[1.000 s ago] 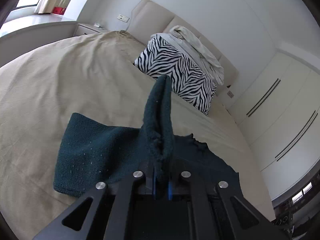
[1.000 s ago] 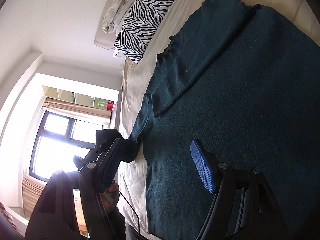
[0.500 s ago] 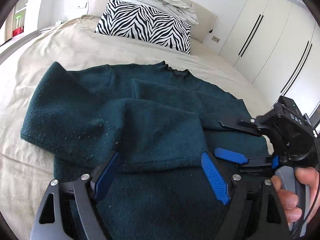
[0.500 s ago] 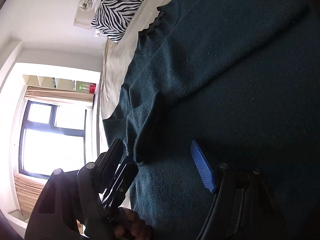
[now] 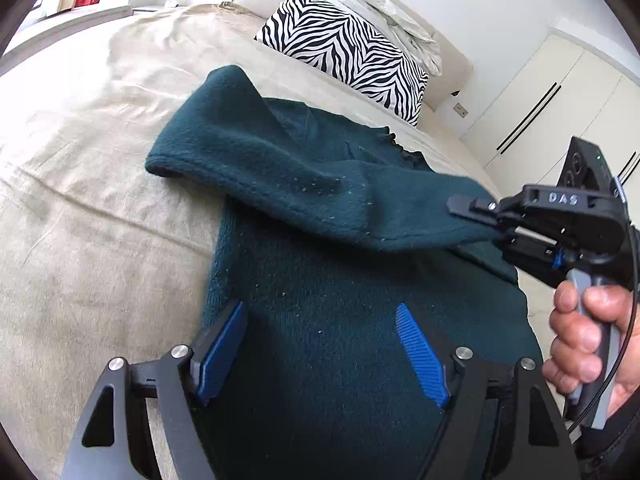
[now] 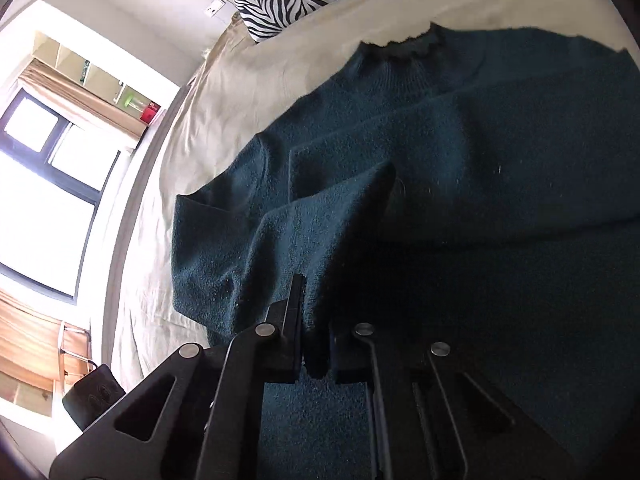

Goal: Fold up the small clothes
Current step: 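Grasp the sweater side edge with the right tool and fold it inward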

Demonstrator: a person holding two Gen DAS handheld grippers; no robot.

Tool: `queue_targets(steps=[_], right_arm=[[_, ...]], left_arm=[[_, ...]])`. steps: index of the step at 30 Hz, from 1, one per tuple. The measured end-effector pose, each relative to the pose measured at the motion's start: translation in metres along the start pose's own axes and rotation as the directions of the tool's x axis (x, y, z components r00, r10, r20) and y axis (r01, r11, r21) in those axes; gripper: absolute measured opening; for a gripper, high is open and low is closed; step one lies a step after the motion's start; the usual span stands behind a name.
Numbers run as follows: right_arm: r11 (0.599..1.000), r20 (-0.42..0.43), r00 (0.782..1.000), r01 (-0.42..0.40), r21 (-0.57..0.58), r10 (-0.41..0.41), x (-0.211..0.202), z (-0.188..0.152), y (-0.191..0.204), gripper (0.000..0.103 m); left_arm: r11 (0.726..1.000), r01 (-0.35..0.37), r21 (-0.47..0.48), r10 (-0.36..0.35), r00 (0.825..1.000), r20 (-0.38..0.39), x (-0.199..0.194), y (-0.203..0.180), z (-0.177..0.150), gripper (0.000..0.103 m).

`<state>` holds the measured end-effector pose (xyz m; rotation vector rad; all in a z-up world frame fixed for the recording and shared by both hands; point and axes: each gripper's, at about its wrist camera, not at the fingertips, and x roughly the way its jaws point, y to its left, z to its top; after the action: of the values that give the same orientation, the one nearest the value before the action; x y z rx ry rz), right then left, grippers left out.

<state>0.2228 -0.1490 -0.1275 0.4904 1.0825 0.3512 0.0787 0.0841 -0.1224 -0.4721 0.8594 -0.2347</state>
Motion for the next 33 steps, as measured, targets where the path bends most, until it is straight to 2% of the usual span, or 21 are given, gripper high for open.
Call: queue_targets(steps=[5, 9, 13, 16, 23, 26, 31, 33], right_arm=[[0.995, 0.076, 0.996, 0.049, -0.086, -0.042, -0.04, 0.034, 0.016, 0.008], [0.994, 0.09, 0.992, 0.094, -0.049, -0.09, -0.051, 0.067, -0.013, 0.008], [0.992, 0.098, 0.987, 0.129, 0.004, -0.129, -0.061, 0.082, -0.056, 0.008], [0.986, 0.093, 0.982, 0.159, 0.041, -0.162, -0.056, 0.086, -0.089, 0.008], [0.975, 0.094, 0.983, 0.139, 0.173, -0.157, -0.034, 0.078, -0.154, 0.008], [0.973, 0.091, 0.985, 0.126, 0.194, -0.146, -0.025, 0.074, -0.166, 0.009], [0.978, 0.107, 0.982, 0.139, 0.153, -0.156, -0.024, 0.072, -0.167, 0.009], [0.978, 0.107, 0.982, 0.136, 0.156, -0.153, -0.024, 0.072, -0.167, 0.009]], left_arm=[[1.0, -0.003, 0.001, 0.003, 1.0, 0.007, 0.002, 0.0, -0.001, 0.079], [1.0, -0.01, 0.011, 0.01, 1.0, 0.009, 0.003, -0.001, -0.003, 0.079], [0.999, -0.029, 0.028, 0.029, 1.0, 0.006, 0.007, -0.004, -0.004, 0.079], [0.999, -0.039, 0.036, 0.039, 0.999, 0.005, 0.008, -0.006, -0.004, 0.079], [0.999, -0.034, 0.026, 0.034, 0.999, -0.001, 0.007, -0.005, -0.002, 0.079], [1.0, -0.013, -0.023, 0.013, 1.0, -0.006, 0.001, 0.0, 0.007, 0.076], [0.997, 0.014, -0.076, -0.01, 0.998, 0.054, -0.013, 0.008, 0.041, 0.075], [0.995, 0.03, -0.09, -0.024, 0.997, 0.071, -0.013, 0.013, 0.059, 0.067]])
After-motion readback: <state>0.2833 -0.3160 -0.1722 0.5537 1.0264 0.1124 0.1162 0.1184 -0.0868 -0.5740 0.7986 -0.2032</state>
